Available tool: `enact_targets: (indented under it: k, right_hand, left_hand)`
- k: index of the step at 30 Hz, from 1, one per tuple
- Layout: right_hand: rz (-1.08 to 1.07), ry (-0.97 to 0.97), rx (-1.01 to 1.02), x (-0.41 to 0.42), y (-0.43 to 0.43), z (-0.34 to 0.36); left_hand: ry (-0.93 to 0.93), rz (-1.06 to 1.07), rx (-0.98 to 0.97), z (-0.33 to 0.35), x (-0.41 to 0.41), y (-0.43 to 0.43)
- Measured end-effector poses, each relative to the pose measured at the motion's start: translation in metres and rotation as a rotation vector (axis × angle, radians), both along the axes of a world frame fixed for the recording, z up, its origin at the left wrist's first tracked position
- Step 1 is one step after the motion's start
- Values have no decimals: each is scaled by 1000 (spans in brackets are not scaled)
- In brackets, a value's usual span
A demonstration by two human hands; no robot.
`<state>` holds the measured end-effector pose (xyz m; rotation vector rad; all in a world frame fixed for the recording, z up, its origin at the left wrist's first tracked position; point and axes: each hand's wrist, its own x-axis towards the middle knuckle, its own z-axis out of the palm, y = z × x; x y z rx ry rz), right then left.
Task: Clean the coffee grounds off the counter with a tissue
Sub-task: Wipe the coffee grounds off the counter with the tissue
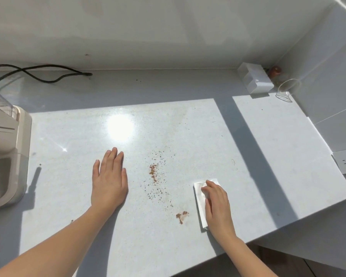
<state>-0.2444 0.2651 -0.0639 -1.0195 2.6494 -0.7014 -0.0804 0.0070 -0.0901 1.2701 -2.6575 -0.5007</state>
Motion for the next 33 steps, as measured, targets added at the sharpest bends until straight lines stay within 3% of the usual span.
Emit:
enact_targets:
  k: [8,18,27,33]
  right_hand:
    - [-132,30,52,-29,-8,-5]
    - [68,112,349,-116,-87,-13]
    - [538,176,355,-126,-207,-13]
    - [957,210,336,-70,-201,-10]
  left_hand:
    - [2,9,7,2,0,1]
    - [-24,16,15,4,-1,2]
    - [-68,14,10,6,0,1]
    - [-33,15,25,5,1,1]
